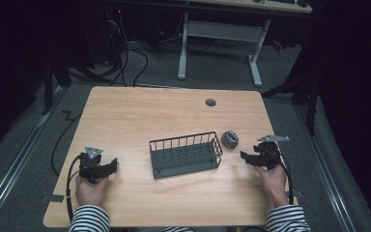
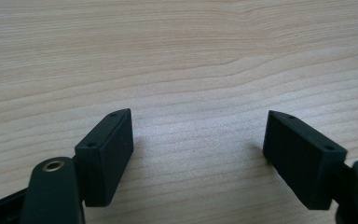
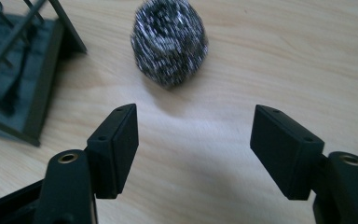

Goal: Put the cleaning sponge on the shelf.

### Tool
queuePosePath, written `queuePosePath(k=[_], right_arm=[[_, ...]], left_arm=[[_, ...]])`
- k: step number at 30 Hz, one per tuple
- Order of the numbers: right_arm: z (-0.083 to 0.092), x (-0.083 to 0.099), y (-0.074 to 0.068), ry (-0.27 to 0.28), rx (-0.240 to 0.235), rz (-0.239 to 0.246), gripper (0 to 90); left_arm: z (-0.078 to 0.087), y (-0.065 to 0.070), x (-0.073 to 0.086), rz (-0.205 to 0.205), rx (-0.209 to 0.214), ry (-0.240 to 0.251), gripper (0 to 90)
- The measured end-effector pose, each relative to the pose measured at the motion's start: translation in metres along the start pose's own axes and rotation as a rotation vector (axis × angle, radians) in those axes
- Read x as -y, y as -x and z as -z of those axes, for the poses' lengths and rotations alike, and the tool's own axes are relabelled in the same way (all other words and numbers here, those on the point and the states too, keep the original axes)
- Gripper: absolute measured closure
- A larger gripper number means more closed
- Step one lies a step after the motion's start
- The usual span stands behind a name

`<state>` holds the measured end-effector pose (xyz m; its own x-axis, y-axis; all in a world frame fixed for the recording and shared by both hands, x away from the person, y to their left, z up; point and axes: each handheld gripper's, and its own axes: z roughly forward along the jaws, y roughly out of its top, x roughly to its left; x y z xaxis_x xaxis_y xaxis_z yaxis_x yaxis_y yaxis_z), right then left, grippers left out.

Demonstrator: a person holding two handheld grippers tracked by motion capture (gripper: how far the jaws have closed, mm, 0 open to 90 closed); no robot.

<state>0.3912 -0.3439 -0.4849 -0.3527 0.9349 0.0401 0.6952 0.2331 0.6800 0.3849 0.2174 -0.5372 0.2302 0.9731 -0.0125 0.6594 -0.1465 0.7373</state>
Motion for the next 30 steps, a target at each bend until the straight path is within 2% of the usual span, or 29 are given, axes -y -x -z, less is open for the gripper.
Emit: queuePosePath(k=[1, 2, 5, 6, 7, 11, 13, 19, 20, 25, 30], right_arm=[[0.000, 0.000, 0.000, 0.000, 0.000, 0.000, 32.5], [-0.002, -0.009, -0.002, -0.006, -0.003, 0.009, 32.2], [-0.005, -0.018, -0.003, -0.012, -0.007, 0.012, 31.9], [-0.009, -0.026, -0.004, -0.019, -0.013, 0.012, 31.6], [-0.009, -0.026, -0.004, -0.019, -0.013, 0.012, 31.6], [-0.023, -0.042, -0.008, -0.036, -0.027, 0.021, 30.4], [-0.029, -0.047, -0.008, -0.048, -0.038, 0.009, 28.7], [-0.043, -0.055, -0.011, -0.068, -0.029, 0.000, 28.3], [-0.049, -0.056, -0.010, -0.091, -0.028, -0.012, 26.2], [-0.060, -0.060, -0.016, -0.124, -0.007, 0.023, 26.3], [-0.066, -0.061, -0.015, -0.145, -0.007, 0.013, 30.1]], left_arm=[[0.000, 0.000, 0.000, 0.000, 0.000, 0.000, 24.7], [0.000, 0.000, 0.000, -0.001, 0.000, -0.002, 24.7], [0.000, 0.000, 0.000, -0.001, 0.001, -0.002, 24.7], [0.000, 0.000, 0.000, 0.000, 0.001, -0.002, 24.7], [0.000, 0.000, 0.000, 0.000, 0.001, -0.002, 24.6], [0.000, 0.000, 0.000, -0.001, 0.000, -0.001, 24.7], [0.000, 0.000, 0.000, 0.000, 0.001, -0.002, 24.6], [0.000, 0.000, 0.000, 0.000, 0.001, -0.001, 24.7], [0.000, 0.000, 0.000, 0.001, 0.001, -0.001, 24.7], [0.000, 0.000, 0.000, 0.001, 0.001, 0.000, 24.6], [0.000, 0.000, 0.000, 0.001, 0.000, 0.000, 24.6]])
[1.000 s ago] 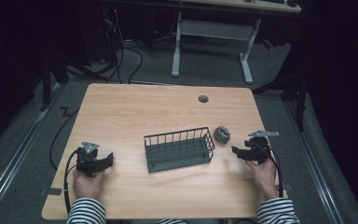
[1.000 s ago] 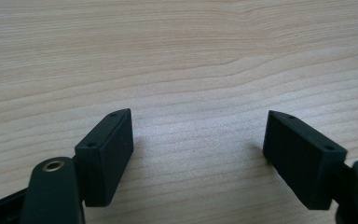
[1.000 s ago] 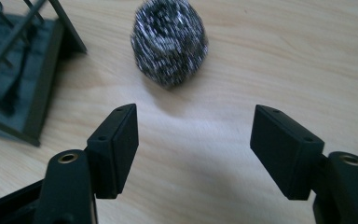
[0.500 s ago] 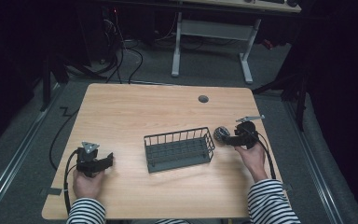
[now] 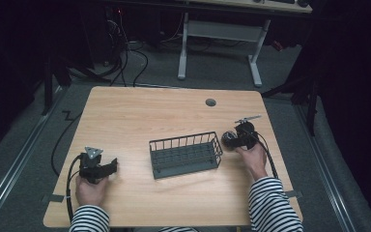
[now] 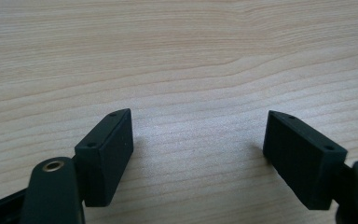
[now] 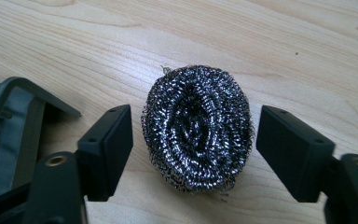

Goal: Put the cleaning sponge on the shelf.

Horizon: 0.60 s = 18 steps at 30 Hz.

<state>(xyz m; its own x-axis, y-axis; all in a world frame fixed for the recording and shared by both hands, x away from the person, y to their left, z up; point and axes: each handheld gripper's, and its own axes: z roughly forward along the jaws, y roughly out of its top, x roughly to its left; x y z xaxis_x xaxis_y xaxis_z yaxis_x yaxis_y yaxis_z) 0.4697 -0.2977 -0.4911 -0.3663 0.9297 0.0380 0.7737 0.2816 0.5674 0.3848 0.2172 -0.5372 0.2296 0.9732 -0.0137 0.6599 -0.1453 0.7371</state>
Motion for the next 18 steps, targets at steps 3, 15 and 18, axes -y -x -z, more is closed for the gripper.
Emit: queuePosePath(k=[3, 15, 18], right_arm=[[-0.005, 0.002, 0.002, -0.023, 0.009, 0.003, 35.5], [0.003, 0.004, 0.005, -0.007, -0.028, 0.003, 44.6], [0.008, 0.003, 0.005, 0.011, -0.045, -0.002, 44.8]], left_arm=[[0.000, 0.000, 0.000, 0.000, 0.000, 0.000, 24.6], [0.000, 0.000, 0.000, 0.000, 0.000, 0.000, 24.6], [0.000, 0.000, 0.000, 0.000, 0.001, -0.001, 24.6]])
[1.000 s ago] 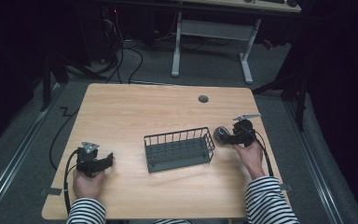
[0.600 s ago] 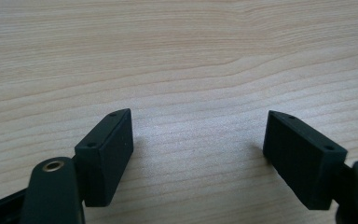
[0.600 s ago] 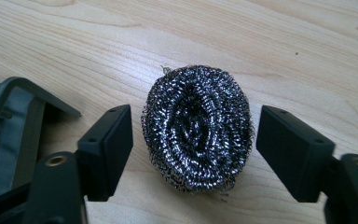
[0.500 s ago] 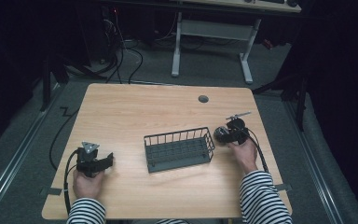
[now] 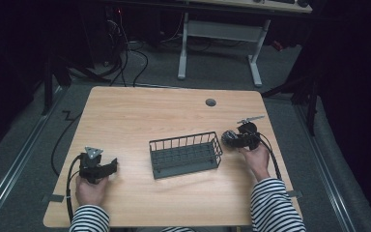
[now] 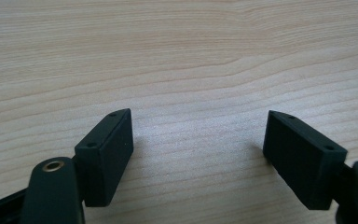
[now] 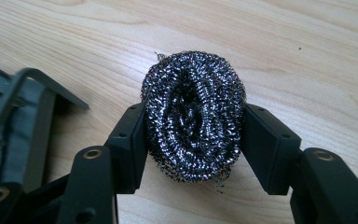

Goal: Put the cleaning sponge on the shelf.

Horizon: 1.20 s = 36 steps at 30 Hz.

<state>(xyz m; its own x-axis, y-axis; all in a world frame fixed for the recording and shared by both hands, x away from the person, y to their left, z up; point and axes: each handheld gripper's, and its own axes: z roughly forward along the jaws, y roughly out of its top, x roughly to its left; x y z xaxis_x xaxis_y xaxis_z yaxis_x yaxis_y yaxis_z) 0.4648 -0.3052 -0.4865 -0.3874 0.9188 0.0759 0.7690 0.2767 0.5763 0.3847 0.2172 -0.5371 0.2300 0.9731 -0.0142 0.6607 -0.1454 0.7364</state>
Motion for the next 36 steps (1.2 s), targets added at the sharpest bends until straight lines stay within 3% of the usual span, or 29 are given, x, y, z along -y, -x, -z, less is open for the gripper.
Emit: queuePosePath(k=[6, 19, 29, 36], right_arm=[[0.014, -0.001, 0.001, 0.030, -0.009, -0.002, 44.9], [0.065, -0.002, -0.006, 0.158, -0.054, 0.024, 44.9], [0.080, -0.001, -0.012, 0.183, -0.093, 0.023, 44.9], [0.093, -0.007, -0.031, 0.205, -0.128, 0.075, 44.8]], left_arm=[[0.000, 0.000, 0.000, 0.000, 0.000, 0.001, 24.6], [0.000, 0.000, 0.000, 0.000, 0.000, 0.000, 24.7], [0.000, 0.000, 0.000, 0.000, 0.000, 0.000, 24.7], [0.000, 0.000, 0.000, 0.000, 0.000, 0.000, 24.7]])
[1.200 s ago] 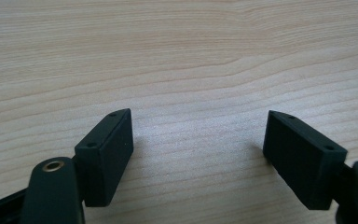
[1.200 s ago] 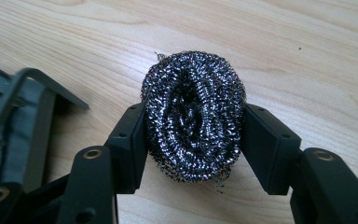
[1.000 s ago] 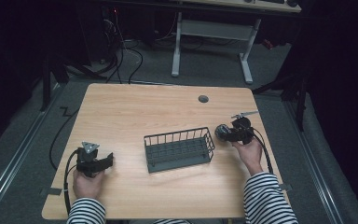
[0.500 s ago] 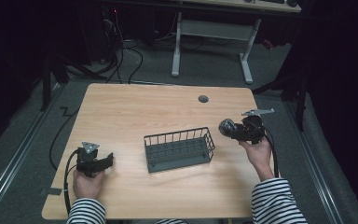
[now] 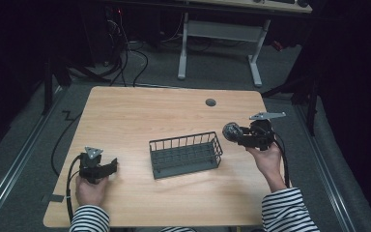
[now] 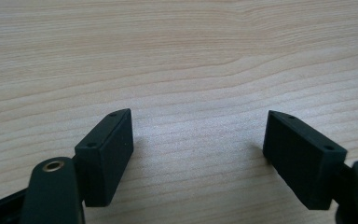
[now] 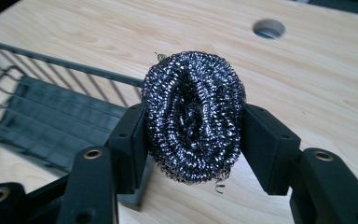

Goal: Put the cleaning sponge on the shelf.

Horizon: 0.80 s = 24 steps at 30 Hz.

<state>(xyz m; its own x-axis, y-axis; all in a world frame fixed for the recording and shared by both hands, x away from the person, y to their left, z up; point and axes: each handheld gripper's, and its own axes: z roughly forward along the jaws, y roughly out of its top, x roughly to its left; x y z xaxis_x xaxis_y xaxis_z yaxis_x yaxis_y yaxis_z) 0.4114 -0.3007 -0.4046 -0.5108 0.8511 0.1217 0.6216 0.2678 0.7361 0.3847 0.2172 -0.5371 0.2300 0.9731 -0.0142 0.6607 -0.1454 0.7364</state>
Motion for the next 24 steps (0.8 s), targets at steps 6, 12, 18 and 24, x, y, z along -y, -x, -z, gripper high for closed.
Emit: queuePosePath(k=[6, 12, 18, 24], right_arm=[[0.002, -0.011, -0.024, 0.002, -0.034, 0.067, 44.9], [-0.014, -0.017, -0.051, -0.047, -0.093, 0.131, 44.7], [-0.036, -0.017, -0.067, -0.120, -0.134, 0.162, 44.2], [-0.054, -0.014, -0.075, -0.175, -0.152, 0.174, 42.9]], left_arm=[[0.000, 0.000, 0.000, 0.001, 0.000, 0.002, 24.8], [0.000, 0.000, 0.000, 0.001, 0.000, 0.002, 24.8], [0.000, 0.000, 0.000, 0.001, 0.000, 0.001, 24.8], [0.000, 0.000, 0.000, 0.001, 0.000, 0.001, 24.8]])
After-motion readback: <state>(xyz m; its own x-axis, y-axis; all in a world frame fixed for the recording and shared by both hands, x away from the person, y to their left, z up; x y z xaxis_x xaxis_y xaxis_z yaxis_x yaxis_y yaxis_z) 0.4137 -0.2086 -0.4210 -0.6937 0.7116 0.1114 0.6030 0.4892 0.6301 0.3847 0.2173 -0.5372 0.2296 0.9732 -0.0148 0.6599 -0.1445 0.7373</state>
